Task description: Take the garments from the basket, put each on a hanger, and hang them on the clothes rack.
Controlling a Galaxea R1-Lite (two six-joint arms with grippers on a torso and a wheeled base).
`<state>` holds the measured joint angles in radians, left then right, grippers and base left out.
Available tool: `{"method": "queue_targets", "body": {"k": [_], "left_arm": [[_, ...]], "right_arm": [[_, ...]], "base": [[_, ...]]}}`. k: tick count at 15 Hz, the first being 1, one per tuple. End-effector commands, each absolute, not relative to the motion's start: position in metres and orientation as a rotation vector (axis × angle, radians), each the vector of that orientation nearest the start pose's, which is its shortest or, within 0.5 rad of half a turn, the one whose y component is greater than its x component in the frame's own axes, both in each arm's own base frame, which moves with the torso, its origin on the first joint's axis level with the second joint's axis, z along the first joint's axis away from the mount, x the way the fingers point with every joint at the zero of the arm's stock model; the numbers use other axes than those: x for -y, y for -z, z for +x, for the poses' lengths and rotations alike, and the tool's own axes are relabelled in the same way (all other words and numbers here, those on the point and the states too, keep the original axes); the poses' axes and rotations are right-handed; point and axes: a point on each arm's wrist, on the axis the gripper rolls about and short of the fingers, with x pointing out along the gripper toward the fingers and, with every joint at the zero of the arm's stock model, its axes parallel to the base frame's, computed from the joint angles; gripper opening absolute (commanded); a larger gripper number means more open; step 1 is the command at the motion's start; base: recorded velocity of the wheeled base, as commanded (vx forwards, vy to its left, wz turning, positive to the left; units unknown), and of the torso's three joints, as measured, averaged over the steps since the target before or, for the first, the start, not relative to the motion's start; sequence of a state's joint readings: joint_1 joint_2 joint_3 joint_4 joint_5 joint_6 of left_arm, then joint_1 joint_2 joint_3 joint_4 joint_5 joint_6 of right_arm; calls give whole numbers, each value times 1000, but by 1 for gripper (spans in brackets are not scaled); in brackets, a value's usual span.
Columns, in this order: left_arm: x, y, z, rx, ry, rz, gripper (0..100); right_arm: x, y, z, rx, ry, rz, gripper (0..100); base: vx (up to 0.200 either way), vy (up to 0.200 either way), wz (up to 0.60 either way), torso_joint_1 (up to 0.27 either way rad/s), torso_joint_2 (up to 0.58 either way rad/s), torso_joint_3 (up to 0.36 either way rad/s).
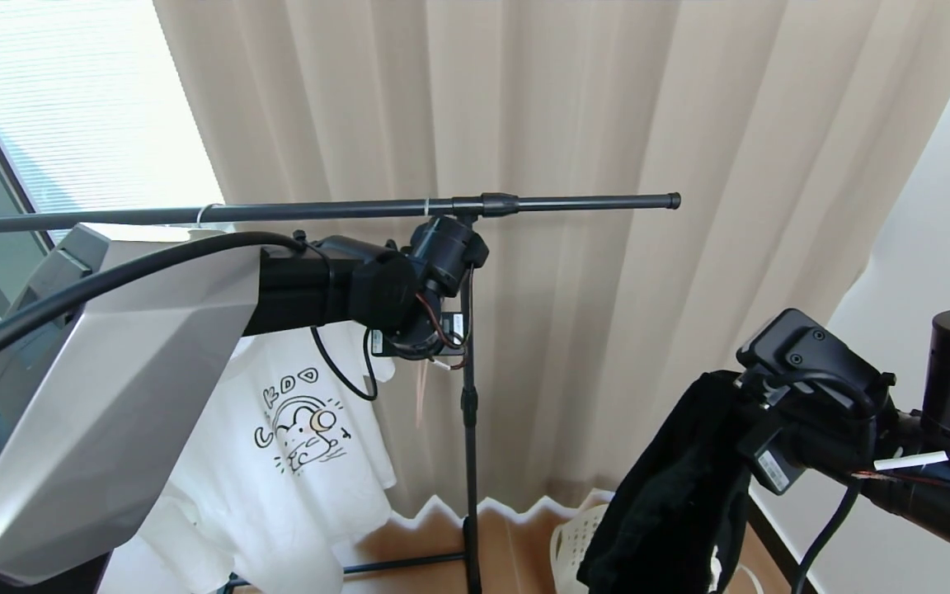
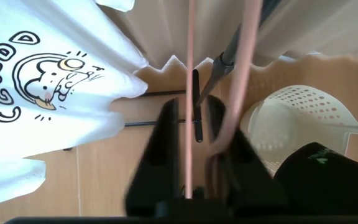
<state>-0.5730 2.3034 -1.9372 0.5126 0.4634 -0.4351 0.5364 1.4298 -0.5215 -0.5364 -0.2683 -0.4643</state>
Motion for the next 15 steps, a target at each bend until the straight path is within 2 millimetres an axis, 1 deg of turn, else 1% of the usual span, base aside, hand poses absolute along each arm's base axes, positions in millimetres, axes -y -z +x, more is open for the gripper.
{"method": "queue_targets", "body": {"k": [1,5,9,13,15], "left_arm": [[228,-165,389,-741,-80,2,0],[214,-178,390,-719,-101,-21,0],[211,-191,385,-695,-94,-36,0],[215,-192,370,-712,-74,-15,0],[213,-196,363,-712,-70,-14,0]], "right_arm": [[-107,-168,192,-279,-343,-604,0],[-108,-167,193,-284,-345,-606,0],[-108,-167,193,-284,-345,-606,0],[-108,-167,193,-284,-345,-606,0],[-108,-166,194,-289,-346,-608,0]], "base": [[0,0,0,0,0,0],[0,0,0,0,0,0],[0,0,0,0,0,0],[0,0,0,0,0,0],[0,0,0,0,0,0]]}}
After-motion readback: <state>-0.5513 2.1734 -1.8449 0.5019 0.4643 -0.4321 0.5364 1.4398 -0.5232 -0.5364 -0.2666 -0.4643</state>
